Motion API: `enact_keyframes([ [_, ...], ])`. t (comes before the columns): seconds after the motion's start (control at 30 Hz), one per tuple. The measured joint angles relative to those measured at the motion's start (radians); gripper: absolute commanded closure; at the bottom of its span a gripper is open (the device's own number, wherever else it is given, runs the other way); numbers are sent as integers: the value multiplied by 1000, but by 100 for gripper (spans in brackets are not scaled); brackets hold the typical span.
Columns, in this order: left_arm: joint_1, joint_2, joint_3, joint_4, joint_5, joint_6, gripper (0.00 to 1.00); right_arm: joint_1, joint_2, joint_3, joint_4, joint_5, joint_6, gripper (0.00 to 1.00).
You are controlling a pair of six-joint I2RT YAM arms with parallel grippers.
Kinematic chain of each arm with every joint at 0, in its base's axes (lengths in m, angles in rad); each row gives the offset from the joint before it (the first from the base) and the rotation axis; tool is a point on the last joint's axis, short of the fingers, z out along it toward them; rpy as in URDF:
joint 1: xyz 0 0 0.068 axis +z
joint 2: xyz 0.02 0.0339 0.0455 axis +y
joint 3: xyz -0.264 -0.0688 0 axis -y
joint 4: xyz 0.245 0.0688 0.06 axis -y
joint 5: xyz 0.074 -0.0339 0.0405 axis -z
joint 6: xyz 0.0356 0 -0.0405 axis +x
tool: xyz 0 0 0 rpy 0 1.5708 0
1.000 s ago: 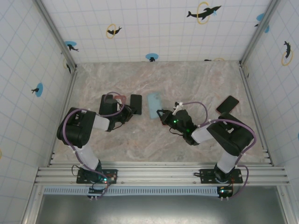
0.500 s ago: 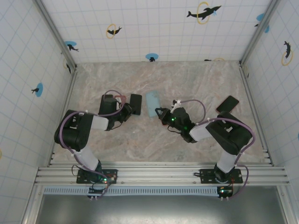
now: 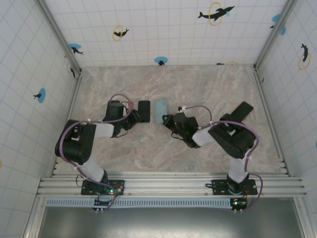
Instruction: Take the phone out of the phone case
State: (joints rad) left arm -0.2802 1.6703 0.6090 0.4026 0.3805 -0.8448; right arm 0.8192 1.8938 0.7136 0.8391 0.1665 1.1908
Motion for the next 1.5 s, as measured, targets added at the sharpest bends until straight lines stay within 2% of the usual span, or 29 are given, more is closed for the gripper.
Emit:
enact_keyframes([
  [0.33,1,-29,18,-90,-24,48,34,6,87,93,-85,11,31,100],
  [0.53,2,-66,32,-191,-31,68,32,6,116,132,-89,-11,31,93],
  [0.73,2,-109,54,-267,-11,95,27,6,135,159,-90,-35,11,78],
  [0.87,2,-156,69,-292,8,113,19,5,135,166,-97,-43,-18,67],
  [1.13,2,-258,69,-332,27,115,13,-3,85,193,-220,-51,-148,33],
  [1.33,-3,-355,69,-372,26,115,5,-48,-61,182,-348,-70,-257,23],
  [1.5,-24,-422,53,-395,19,115,4,-88,-231,127,-475,-77,-364,19],
])
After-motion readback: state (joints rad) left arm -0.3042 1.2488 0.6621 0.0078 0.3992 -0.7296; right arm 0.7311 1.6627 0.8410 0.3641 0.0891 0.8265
